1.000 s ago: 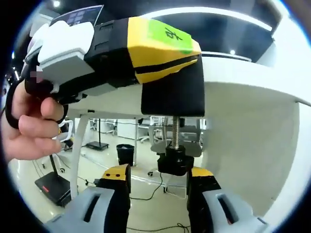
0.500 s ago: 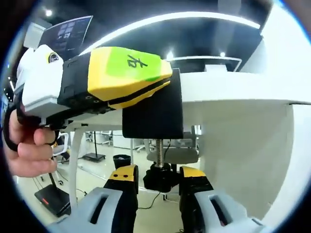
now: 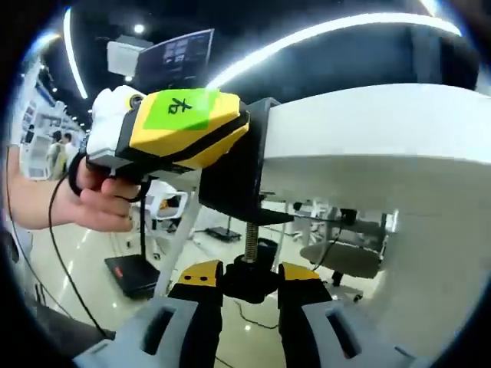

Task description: Clamp the fixed fixture on the desktop, loosen the retaining clip, secure it to the edge of the desk, and tighten the retaining clip.

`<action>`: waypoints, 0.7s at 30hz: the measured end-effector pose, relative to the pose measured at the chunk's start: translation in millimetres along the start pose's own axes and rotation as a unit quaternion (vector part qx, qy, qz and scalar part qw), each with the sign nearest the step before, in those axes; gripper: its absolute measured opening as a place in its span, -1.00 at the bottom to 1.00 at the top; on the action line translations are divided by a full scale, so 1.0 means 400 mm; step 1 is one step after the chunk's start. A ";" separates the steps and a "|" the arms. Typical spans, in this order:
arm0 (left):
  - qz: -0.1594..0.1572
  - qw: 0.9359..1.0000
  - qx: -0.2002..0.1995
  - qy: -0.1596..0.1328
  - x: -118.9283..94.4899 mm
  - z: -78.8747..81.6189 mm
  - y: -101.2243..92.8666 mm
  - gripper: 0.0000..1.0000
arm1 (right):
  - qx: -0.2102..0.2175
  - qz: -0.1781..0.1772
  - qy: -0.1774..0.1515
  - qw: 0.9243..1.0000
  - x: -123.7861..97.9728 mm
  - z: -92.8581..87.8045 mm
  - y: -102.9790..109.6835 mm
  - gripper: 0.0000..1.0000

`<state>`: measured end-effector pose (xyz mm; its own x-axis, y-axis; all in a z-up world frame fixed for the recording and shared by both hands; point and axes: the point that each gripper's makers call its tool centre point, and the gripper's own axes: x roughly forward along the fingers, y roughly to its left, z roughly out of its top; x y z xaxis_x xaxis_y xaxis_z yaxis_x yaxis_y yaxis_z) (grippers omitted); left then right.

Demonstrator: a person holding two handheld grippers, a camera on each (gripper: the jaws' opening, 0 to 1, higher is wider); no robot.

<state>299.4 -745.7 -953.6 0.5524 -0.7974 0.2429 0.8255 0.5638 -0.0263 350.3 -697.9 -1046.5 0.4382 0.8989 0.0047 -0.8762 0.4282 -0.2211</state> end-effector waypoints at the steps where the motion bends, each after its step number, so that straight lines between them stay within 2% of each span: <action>1: 0.000 1.000 -0.001 0.001 0.000 0.000 0.000 -0.97 | -0.004 0.011 0.006 1.000 0.000 -0.001 0.002 -0.46; 3: -0.002 1.000 -0.001 0.002 0.000 0.000 -0.001 -0.97 | -0.014 0.031 0.020 0.999 0.002 -0.004 0.005 -0.46; 6: -0.002 1.000 0.000 0.004 -0.001 0.000 -0.001 -0.97 | -0.023 0.025 0.021 0.999 0.003 -0.006 0.006 -0.45; 8: -0.001 1.000 0.002 0.002 -0.001 0.000 -0.001 -0.97 | -0.011 -0.017 0.013 1.000 0.000 -0.012 -0.006 -0.45; 10: -0.002 1.000 -0.011 -0.004 -0.002 0.003 0.002 -0.97 | 0.014 -0.061 0.014 0.998 -0.001 -0.039 -0.002 -0.42; 13: -0.003 1.000 -0.017 -0.006 -0.001 0.005 0.003 -0.97 | 0.028 -0.110 0.023 0.993 -0.005 -0.090 0.036 -0.18; 15: 0.000 1.000 -0.008 -0.004 0.000 0.003 0.001 -0.97 | 0.073 -0.155 0.017 0.985 -0.014 -0.115 0.056 -0.13; 16: 0.001 1.000 -0.005 -0.002 0.000 0.003 0.001 -0.97 | 0.091 -0.187 0.014 0.978 -0.033 -0.111 0.052 -0.13; 17: 0.003 1.000 -0.002 0.000 0.001 0.002 0.000 -0.97 | 0.140 -0.261 0.010 0.955 -0.064 -0.127 0.036 -0.11; 18: 0.003 1.000 -0.001 0.001 0.001 0.002 0.001 -0.97 | 0.189 -0.332 -0.005 0.924 -0.095 -0.145 0.024 -0.08; 19: 0.005 1.000 -0.003 0.007 0.003 0.003 0.002 -0.97 | 0.210 -0.334 -0.029 0.918 -0.092 -0.134 0.058 -0.10; 20: 0.010 1.000 0.003 0.018 0.003 0.002 0.003 -0.97 | 0.207 -0.338 -0.017 0.918 -0.091 -0.132 0.080 -0.12; 21: 0.015 0.999 0.021 0.022 0.004 0.009 0.005 -0.97 | 0.181 -0.341 -0.017 0.922 -0.082 -0.114 0.094 -0.12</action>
<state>301.4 -744.9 -949.7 0.5827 -0.7880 0.1988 0.8031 0.5958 0.0076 312.3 -715.6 -1099.4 0.9113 0.4080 0.0550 -0.4108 0.8929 0.1844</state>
